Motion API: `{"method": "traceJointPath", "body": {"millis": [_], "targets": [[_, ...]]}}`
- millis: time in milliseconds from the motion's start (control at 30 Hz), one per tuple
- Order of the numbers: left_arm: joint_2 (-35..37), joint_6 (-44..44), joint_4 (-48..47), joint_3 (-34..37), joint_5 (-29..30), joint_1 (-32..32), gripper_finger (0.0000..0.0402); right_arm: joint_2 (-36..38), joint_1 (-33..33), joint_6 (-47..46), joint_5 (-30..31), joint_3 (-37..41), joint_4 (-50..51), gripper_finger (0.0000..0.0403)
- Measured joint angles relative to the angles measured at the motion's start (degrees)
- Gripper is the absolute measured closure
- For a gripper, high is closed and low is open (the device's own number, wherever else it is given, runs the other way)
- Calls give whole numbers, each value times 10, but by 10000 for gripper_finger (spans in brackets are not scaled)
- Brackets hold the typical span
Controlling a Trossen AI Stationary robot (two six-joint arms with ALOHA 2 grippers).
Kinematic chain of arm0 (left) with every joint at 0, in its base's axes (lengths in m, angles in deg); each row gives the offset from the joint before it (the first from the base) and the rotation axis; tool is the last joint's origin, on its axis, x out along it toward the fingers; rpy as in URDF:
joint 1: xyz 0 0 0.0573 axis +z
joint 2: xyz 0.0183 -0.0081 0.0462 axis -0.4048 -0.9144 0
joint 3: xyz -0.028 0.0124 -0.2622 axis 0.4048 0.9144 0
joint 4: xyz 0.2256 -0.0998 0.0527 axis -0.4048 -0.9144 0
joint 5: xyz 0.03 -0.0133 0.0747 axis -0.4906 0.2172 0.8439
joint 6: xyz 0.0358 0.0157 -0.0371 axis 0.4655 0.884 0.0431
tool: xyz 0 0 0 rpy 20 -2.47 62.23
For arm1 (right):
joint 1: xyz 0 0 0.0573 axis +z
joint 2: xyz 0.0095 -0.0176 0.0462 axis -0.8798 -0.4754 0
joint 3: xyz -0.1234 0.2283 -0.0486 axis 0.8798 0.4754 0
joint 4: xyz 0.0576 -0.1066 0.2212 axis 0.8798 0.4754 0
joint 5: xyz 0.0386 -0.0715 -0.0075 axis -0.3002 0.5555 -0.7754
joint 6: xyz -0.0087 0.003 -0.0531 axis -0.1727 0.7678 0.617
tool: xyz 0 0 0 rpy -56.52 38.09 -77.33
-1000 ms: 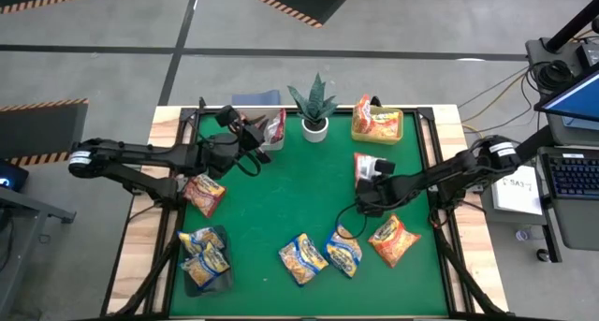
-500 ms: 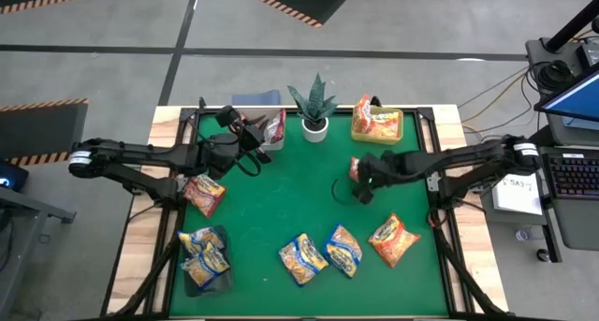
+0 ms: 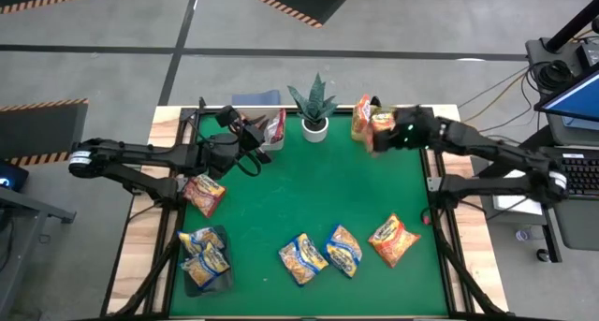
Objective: Sort Maruchan noodles
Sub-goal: Put the top right orange noodle pack into the yellow bin
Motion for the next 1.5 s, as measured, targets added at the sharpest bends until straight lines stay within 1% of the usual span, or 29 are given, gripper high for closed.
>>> {"method": "traceJointPath", "body": {"millis": [133,267,500,600,667,700,900,1033,1133,1267,1300,1500], "targets": [[0,0,0,0,0,0,363,20,-71,10,1,-12,-9,394],[0,0,0,0,0,0,363,11,-134,36,0,-22,-33,394],[0,5,0,0,0,0,363,-62,-198,60,-34,-16,-113,394],[0,5,-2,0,0,0,363,-103,-217,61,-65,-16,-144,394],[0,5,-2,2,0,0,363,-128,-225,60,-87,-16,-168,394],[0,5,-2,3,0,0,363,-139,-228,60,-88,-16,-174,394],[0,7,-4,3,0,0,363,-205,-244,68,-72,-8,-174,394],[0,7,-7,4,0,0,363,-228,-243,77,-67,-8,-185,394],[0,7,-10,4,0,0,363,-230,-243,78,-72,-8,-198,394],[0,7,-10,4,0,0,363,-211,-243,70,-119,-8,-223,394],[0,7,-10,4,0,0,363,-203,-243,71,-122,-8,-223,394],[0,7,-9,4,0,0,363,-168,-249,75,-74,25,-215,394]]}}
